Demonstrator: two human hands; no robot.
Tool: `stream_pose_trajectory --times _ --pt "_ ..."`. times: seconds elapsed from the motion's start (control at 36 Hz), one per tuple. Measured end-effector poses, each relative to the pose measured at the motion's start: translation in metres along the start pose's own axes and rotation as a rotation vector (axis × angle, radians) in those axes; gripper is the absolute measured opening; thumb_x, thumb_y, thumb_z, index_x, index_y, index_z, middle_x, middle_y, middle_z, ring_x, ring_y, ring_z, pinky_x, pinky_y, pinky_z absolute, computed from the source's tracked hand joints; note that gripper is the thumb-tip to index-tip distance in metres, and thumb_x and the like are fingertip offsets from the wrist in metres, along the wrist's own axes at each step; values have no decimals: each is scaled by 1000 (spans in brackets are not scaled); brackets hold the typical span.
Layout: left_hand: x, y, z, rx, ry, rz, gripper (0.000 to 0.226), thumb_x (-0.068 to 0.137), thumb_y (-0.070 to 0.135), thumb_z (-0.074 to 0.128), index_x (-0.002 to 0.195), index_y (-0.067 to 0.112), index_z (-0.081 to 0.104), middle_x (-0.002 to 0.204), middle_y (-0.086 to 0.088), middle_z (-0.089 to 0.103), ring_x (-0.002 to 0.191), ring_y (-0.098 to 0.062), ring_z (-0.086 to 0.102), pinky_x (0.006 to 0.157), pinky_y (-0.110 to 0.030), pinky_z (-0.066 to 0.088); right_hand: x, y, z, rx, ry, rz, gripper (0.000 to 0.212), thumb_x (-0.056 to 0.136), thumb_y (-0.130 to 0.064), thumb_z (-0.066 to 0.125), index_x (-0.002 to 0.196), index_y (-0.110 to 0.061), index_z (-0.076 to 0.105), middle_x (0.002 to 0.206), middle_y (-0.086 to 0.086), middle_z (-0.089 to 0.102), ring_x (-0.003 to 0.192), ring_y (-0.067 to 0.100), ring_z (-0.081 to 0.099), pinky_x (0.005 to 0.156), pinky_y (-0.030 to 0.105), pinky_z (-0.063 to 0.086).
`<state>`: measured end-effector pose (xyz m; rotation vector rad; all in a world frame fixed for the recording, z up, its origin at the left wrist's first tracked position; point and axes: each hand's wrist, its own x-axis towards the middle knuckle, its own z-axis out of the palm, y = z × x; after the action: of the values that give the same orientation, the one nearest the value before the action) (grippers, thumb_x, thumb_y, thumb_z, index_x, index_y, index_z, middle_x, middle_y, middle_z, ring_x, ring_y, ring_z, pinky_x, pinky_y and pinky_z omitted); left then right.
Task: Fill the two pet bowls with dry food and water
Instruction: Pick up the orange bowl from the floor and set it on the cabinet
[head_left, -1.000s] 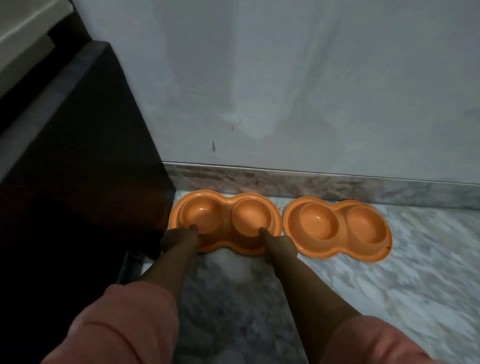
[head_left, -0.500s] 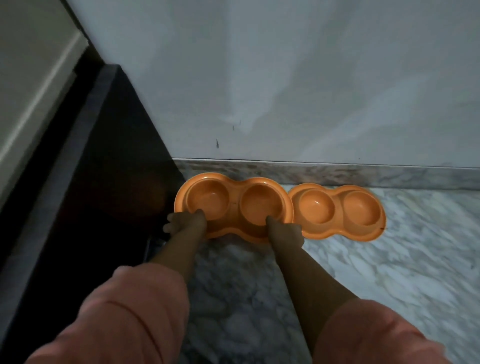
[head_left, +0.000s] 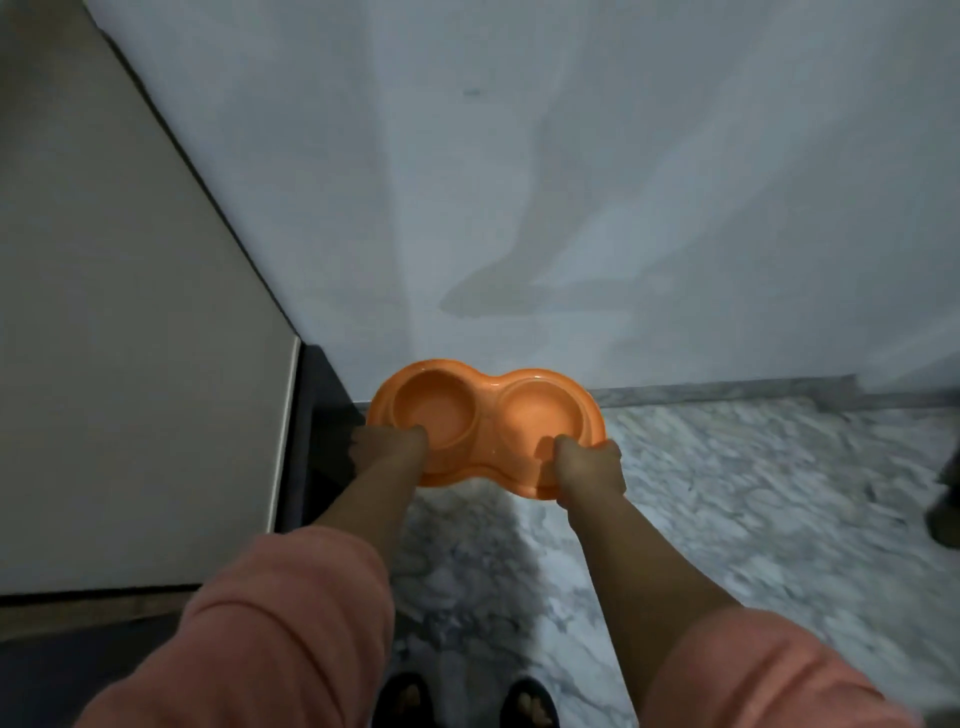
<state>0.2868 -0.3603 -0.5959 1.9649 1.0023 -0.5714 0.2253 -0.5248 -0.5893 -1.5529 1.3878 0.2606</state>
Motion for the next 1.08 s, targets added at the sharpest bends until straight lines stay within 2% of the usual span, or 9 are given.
stream_pose_trajectory --times 0.28,0.56,0.64,0.72,0.75,0.81,0.86,0.97,1.08 --pt "-179 38 -111 -21 9 175 63 84 18 62 137 -5 36 138 -25 47 125 -40 48 99 -41 43 -184 -35 -133 142 8 -22 73 82 -25 56 147 -22 22 136 20 42 110 40 52 90 52 51" --pt "-301 -17 -201 -136 43 237 57 76 20 63 126 -4 51 124 -25 59 111 -41 59 93 -44 51 -325 2 -217 184 -25 -150 74 82 -24 55 147 -24 21 132 19 46 99 36 53 89 50 52" --pt "-329 -39 -227 -154 45 230 55 78 17 62 127 -5 50 125 -24 59 112 -41 58 91 -42 51 -359 14 -230 152 -34 -175 70 80 -23 55 144 -21 27 130 20 48 104 40 55 86 51 54" --pt "-348 -59 -254 -170 48 229 56 77 19 62 126 -5 49 124 -24 58 111 -40 59 90 -41 52 -390 24 -238 117 -64 -189 64 82 -20 53 142 -16 29 128 21 49 100 39 54 59 43 55" --pt "-352 -65 -263 -176 46 237 54 78 19 62 125 -5 51 123 -24 59 110 -40 59 88 -40 53 -400 26 -240 104 -76 -196 62 83 -20 53 141 -16 30 128 20 49 97 38 52 58 43 55" --pt "-362 -77 -284 -174 48 254 48 80 21 60 121 -3 55 121 -22 61 109 -38 60 84 -37 52 -420 33 -240 75 -92 -212 61 84 -23 52 141 -16 30 122 19 50 94 36 49 76 48 56" --pt "-370 -89 -305 -173 63 262 45 81 22 58 119 -3 59 121 -21 61 112 -37 58 91 -39 52 -438 38 -235 49 -99 -238 61 83 -26 51 140 -17 30 112 18 50 92 35 48 86 50 53" --pt "-375 -113 -352 -191 96 264 49 80 23 58 122 -2 57 123 -21 60 114 -37 57 95 -41 51 -482 47 -215 35 -143 -289 62 82 -25 52 140 -17 30 124 20 48 92 35 50 84 48 54" --pt "-367 -135 -401 -236 110 258 53 78 24 58 125 1 54 124 -20 60 113 -36 59 94 -40 51 -520 55 -185 46 -168 -327 59 83 -24 54 136 -13 33 123 21 51 103 39 55 82 46 55"
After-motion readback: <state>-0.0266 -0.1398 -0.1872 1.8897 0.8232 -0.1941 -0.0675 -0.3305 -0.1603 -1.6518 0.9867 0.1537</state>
